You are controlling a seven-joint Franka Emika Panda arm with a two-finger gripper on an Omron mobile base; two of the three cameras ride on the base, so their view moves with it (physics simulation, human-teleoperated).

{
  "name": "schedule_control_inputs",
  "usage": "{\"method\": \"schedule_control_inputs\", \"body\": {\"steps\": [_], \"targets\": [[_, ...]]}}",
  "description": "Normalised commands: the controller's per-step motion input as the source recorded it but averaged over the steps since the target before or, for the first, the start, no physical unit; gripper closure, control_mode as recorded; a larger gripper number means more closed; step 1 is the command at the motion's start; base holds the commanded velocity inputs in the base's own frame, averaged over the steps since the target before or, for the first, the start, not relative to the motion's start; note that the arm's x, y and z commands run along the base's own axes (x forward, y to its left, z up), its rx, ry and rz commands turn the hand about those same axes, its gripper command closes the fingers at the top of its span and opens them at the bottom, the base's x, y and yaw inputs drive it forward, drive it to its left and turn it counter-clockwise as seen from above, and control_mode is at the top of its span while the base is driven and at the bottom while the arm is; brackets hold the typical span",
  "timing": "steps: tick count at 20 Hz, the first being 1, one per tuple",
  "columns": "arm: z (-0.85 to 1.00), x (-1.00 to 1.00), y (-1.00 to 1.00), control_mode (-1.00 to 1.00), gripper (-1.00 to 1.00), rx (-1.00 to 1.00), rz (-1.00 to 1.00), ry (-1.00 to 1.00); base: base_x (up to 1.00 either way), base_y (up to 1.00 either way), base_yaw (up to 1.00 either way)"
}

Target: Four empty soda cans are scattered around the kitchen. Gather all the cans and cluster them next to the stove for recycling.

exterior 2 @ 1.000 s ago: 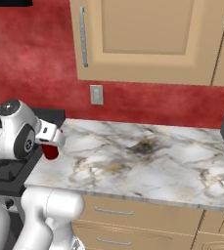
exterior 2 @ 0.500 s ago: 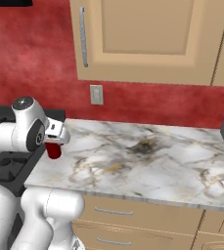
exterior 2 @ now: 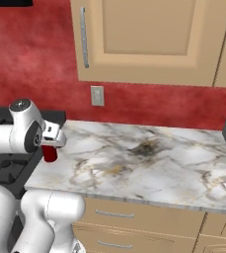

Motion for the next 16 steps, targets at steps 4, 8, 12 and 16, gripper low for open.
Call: {"method": "schedule_control_inputs", "body": {"steps": [4, 8, 12, 16], "targets": [[-0.15, 0.15, 0.16, -1.00, 1.00, 0.00, 0.01, 0.00, 0.00, 0.00, 0.00], [-0.15, 0.27, 0.17, -1.00, 1.00, 0.00, 0.03, 0.00, 0.00, 0.00, 0.00], [-0.15, 0.29, 0.19, -1.00, 1.00, 0.00, 0.04, 0.00, 0.00, 0.00, 0.00], [-0.16, 0.33, 0.20, -1.00, 1.00, 0.00, 0.03, 0.00, 0.00, 0.00, 0.00]]}}
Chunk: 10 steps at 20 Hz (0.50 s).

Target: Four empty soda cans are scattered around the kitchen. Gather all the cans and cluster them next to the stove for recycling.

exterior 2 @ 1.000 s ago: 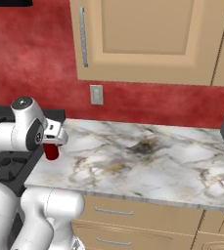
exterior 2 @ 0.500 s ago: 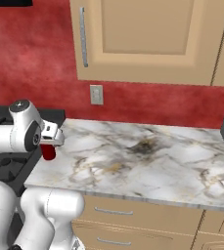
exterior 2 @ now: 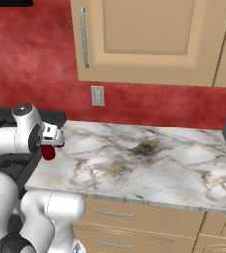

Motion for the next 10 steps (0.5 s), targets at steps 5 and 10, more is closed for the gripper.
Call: {"method": "schedule_control_inputs", "body": {"steps": [5, 10], "targets": [[-0.15, 0.34, 0.23, -1.00, 1.00, 0.00, 0.01, 0.00, 0.00, 0.00, 0.00], [-0.14, 0.31, 0.20, -1.00, 1.00, 0.00, 0.00, 0.01, 0.00, 0.00, 0.00]]}}
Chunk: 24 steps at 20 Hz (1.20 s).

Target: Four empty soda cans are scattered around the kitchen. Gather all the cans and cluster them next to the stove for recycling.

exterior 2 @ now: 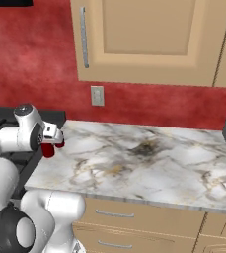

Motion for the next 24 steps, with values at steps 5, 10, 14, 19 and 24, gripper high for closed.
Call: {"method": "schedule_control_inputs", "body": {"steps": [5, 10, 14, 19, 24], "targets": [[-0.19, 0.33, 0.11, -1.00, 1.00, 0.00, 0.00, 0.04, 0.00, 0.00, 0.00], [-0.25, 0.33, 0.06, -1.00, 1.00, 0.00, 0.00, 0.07, 0.00, 0.00, 0.00], [-0.26, 0.30, 0.14, -1.00, 1.00, 0.00, 0.00, 0.08, 0.00, 0.00, 0.00], [-0.20, 0.23, 0.21, -1.00, 1.00, 0.00, 0.00, 0.05, 0.00, 0.00, 0.00], [-0.22, 0.15, 0.10, -1.00, 1.00, 0.00, 0.00, 0.04, 0.00, 0.00, 0.00]]}}
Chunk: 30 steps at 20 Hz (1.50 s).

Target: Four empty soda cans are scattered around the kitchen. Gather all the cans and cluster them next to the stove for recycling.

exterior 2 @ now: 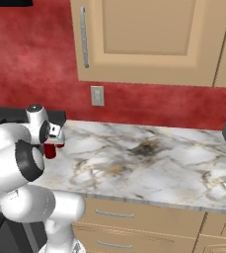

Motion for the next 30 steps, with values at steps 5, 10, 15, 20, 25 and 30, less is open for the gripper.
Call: {"method": "schedule_control_inputs", "body": {"steps": [5, 10, 15, 20, 25, 30], "targets": [[-0.22, 0.03, 0.00, -1.00, 1.00, 0.00, 0.00, 0.00, 0.00, 0.00, 0.00], [-0.18, 0.01, 0.00, -1.00, 1.00, 0.00, 0.00, 0.00, 0.00, 0.00, 0.00], [-0.15, 0.00, 0.01, -1.00, 1.00, 0.00, 0.00, 0.00, 0.00, 0.00, 0.00], [-0.12, 0.00, 0.09, -1.00, 1.00, 0.00, 0.00, 0.00, 0.00, 0.00, 0.00], [-0.08, 0.00, 0.14, -1.00, 1.00, 0.00, 0.00, 0.00, 0.00, 0.00, 0.00], [-0.12, 0.00, 0.28, -1.00, -1.00, -0.03, 0.00, 0.00, 0.00, 0.00, 0.00]]}}
